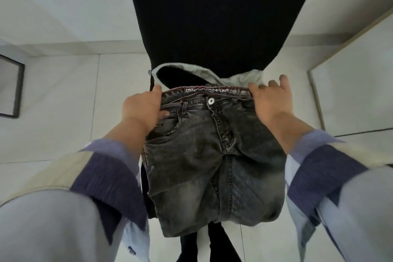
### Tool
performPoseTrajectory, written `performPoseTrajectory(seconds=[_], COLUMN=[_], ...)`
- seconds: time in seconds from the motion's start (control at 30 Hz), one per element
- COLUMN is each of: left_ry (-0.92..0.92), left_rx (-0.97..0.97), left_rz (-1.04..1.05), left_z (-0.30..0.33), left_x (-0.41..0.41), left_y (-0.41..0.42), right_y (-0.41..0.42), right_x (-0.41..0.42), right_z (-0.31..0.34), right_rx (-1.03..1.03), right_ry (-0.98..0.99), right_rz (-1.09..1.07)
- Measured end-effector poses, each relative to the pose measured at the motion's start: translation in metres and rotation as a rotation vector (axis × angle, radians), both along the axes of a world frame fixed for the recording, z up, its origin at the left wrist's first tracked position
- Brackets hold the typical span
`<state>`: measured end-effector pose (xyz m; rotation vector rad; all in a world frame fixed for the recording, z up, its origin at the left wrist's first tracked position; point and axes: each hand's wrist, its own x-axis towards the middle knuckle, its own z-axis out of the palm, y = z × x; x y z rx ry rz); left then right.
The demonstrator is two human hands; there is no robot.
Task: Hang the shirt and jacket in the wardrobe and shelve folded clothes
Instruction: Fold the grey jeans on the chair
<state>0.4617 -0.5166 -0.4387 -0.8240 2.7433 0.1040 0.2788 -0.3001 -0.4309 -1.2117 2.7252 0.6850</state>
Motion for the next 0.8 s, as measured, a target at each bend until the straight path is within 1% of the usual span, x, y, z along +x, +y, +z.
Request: performPoseTrajectory(seconds=[0.1,0.23,0.33,0.43,0.53,0.67,0.8], left_ry=[-0.005,0.065,0.119,0.162,0.207,0.237,0.285], left_rx=[0.047,0.084,0.121,0.136,0.129,0.149,0.138], left_rz=[0.034,0.040,0.031,0.033,0.027,0.055,0.061], left_z=[0.033,0.098,0.152,0.193,0.223,0.249,0.270], left_x=[0.008,0.006,0.005,0.013,0.028,0.050,0.084], left_y=[0.011,0.033,0.063,0.097,0.135,0.185,0.247], right_y=[0.016,0.045,0.078,0.110,0.145,0.187,0.241], right_x=[0.018,0.037,0.052,0.068,0.084,0.106,0.137], right_z=[0.032,0.091,0.138,0.179,0.209,0.235,0.253], right_rx=[-0.054,-0.208,-0.339,-0.413,-0.460,-0.473,-0.537], right_ry=[-0.023,-0.037,-0.083,-0.088,-0.093,-0.134,-0.185], right_rz=[-0.022,-0.098,-0.202,-0.252,-0.296,-0.343,-0.360])
